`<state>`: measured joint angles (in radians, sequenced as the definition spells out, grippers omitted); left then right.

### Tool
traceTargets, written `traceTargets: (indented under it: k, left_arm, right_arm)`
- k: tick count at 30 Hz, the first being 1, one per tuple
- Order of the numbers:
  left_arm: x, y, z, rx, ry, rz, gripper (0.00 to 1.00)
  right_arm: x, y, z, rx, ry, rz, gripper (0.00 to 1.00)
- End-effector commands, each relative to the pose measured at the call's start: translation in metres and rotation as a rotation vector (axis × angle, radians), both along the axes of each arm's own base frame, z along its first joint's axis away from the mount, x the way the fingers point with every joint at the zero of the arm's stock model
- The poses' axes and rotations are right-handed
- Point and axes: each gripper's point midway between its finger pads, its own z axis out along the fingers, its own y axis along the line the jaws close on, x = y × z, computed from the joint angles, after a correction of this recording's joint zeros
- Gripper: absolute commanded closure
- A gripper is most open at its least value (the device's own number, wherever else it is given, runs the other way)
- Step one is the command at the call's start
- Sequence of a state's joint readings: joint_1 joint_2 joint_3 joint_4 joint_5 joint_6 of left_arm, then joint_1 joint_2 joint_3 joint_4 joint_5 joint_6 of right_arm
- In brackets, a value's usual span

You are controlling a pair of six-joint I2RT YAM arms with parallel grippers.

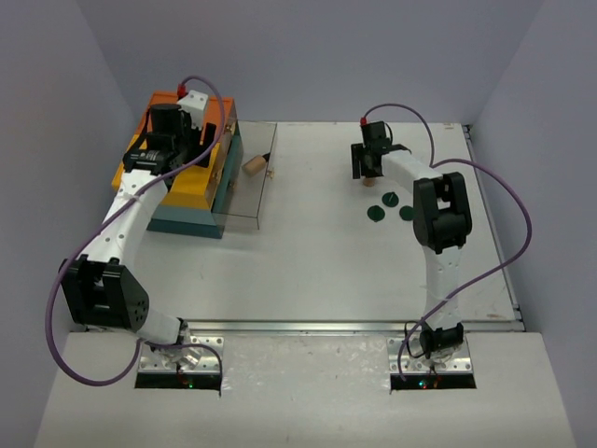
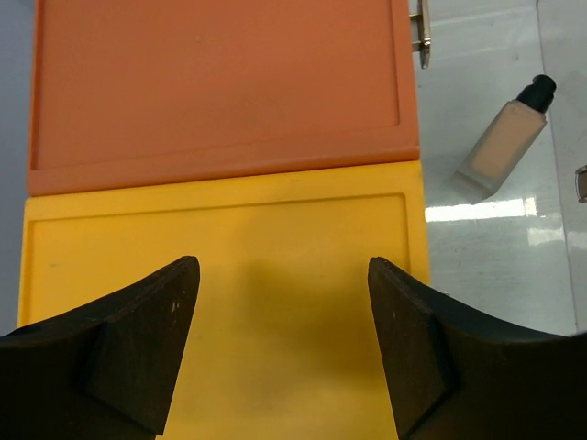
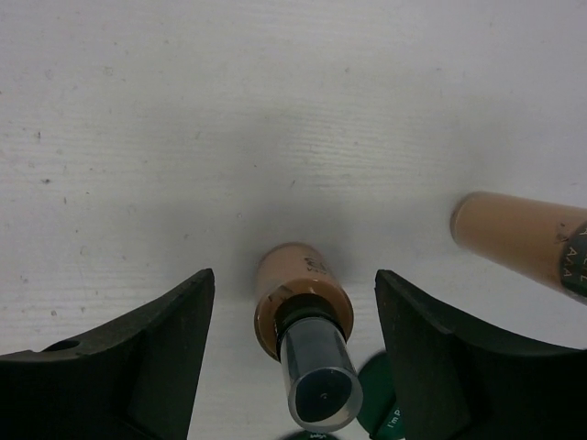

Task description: Organize the makeup

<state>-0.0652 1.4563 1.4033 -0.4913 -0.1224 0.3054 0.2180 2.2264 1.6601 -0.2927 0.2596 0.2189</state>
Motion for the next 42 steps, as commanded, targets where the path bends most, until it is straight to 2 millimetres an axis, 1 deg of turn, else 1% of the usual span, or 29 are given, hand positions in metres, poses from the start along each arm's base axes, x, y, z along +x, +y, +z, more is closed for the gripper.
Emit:
traceTargets:
  k: [1,2,3,5,8,9,10,12,13,16,18,19,20,21,22,23,24,26,27,28,29,30,31,34,36,37,39,41,42]
  left_arm:
    - [0.007,0.002,0.034,-0.04,-0.133,-0.017,0.28]
    - [0.006,0.0,0.032,-0.047,-0.126,-0.022,0.28]
    - [0.005,-0.002,0.031,-0.058,-0.125,-0.029,0.28]
    - [0.003,-0.004,0.026,-0.072,-0.117,-0.035,0.28]
    - [-0.004,-0.004,0.018,-0.073,-0.113,-0.038,0.28]
    - [-0.006,-0.004,0.013,-0.068,-0.104,-0.036,0.28]
    - [-0.008,-0.002,0.012,-0.065,-0.103,-0.031,0.28]
    - [-0.011,-0.002,0.013,-0.072,-0.115,-0.029,0.28]
    - [-0.013,-0.006,0.007,-0.083,-0.108,-0.042,0.28]
    - [-0.015,-0.01,0.01,-0.117,-0.12,-0.044,0.28]
    - [-0.015,-0.012,0.018,-0.127,-0.14,-0.052,0.28]
    - [-0.016,-0.015,0.021,-0.136,-0.149,-0.07,0.28]
    - [-0.018,-0.018,0.026,-0.143,-0.161,-0.088,0.27]
    - [-0.02,-0.019,0.03,-0.142,-0.175,-0.092,0.27]
    - [-0.022,-0.018,0.033,-0.137,-0.184,-0.095,0.26]
    - [-0.024,-0.017,0.036,-0.129,-0.194,-0.092,0.25]
    - [-0.025,-0.015,0.036,-0.12,-0.195,-0.085,0.25]
    - [-0.027,-0.01,0.04,-0.099,-0.207,-0.073,0.24]
    - [-0.028,-0.009,0.038,-0.093,-0.202,-0.071,0.23]
    - [-0.029,-0.008,0.038,-0.092,-0.202,-0.067,0.23]
    - [-0.031,-0.006,0.036,-0.089,-0.197,-0.064,0.23]
    - [-0.033,-0.003,0.036,-0.087,-0.197,-0.057,0.23]
    - [-0.034,0.0,0.036,-0.084,-0.196,-0.051,0.23]
    - [-0.037,0.007,0.036,-0.073,-0.198,-0.04,0.22]
    - [-0.039,0.021,0.037,-0.061,-0.203,-0.008,0.21]
    - [-0.04,0.025,0.035,-0.056,-0.198,-0.001,0.21]
    - [-0.04,0.027,0.034,-0.05,-0.198,0.0,0.21]
    - [-0.04,0.031,0.03,-0.042,-0.191,0.007,0.21]
    - [-0.04,0.032,0.029,-0.041,-0.189,0.008,0.21]
  right_arm:
    - [0.017,-0.001,0.014,0.021,-0.063,-0.028,0.35]
    - [0.016,-0.002,0.012,0.02,-0.059,-0.03,0.38]
    - [0.016,-0.001,0.01,0.022,-0.056,-0.032,0.46]
    - [0.016,-0.002,0.008,0.025,-0.055,-0.04,0.55]
    - [0.016,-0.004,0.009,0.022,-0.068,-0.055,0.85]
    - [0.015,-0.005,0.01,0.022,-0.068,-0.059,0.93]
    - [0.014,-0.005,0.013,0.026,-0.072,-0.057,0.97]
    - [0.01,-0.002,0.024,0.047,-0.087,-0.042,1.0]
    - [0.007,0.002,0.032,0.063,-0.099,-0.033,1.0]
    - [-0.008,0.025,0.073,0.155,-0.162,0.034,1.0]
    - [-0.024,0.053,0.117,0.221,-0.253,0.13,1.0]
    - [-0.033,0.078,0.137,0.261,-0.303,0.214,1.0]
    - [-0.045,0.101,0.15,0.294,-0.338,0.295,1.0]
    - [-0.058,0.116,0.164,0.321,-0.366,0.357,1.0]
    - [-0.074,0.141,0.187,0.372,-0.41,0.456,1.0]
    - [-0.09,0.169,0.201,0.432,-0.431,0.563,1.0]
    - [-0.1,0.182,0.212,0.472,-0.44,0.621,1.0]
    - [-0.132,0.231,0.239,0.582,-0.463,0.777,1.0]
    - [-0.138,0.243,0.245,0.609,-0.465,0.808,1.0]
    - [-0.142,0.255,0.247,0.63,-0.457,0.832,1.0]
    - [-0.143,0.269,0.242,0.638,-0.433,0.85,1.0]
    - [-0.148,0.289,0.248,0.646,-0.426,0.881,1.0]
    - [-0.15,0.302,0.249,0.648,-0.415,0.893,1.0]
    - [-0.152,0.331,0.243,0.664,-0.372,0.907,1.0]
    - [-0.158,0.357,0.241,0.692,-0.356,0.94,1.0]
    - [-0.162,0.366,0.246,0.706,-0.365,0.954,1.0]
    - [-0.162,0.375,0.235,0.705,-0.346,0.957,1.0]
    - [-0.165,0.397,0.226,0.705,-0.334,0.976,1.0]
    - [-0.164,0.401,0.222,0.702,-0.325,0.973,1.0]
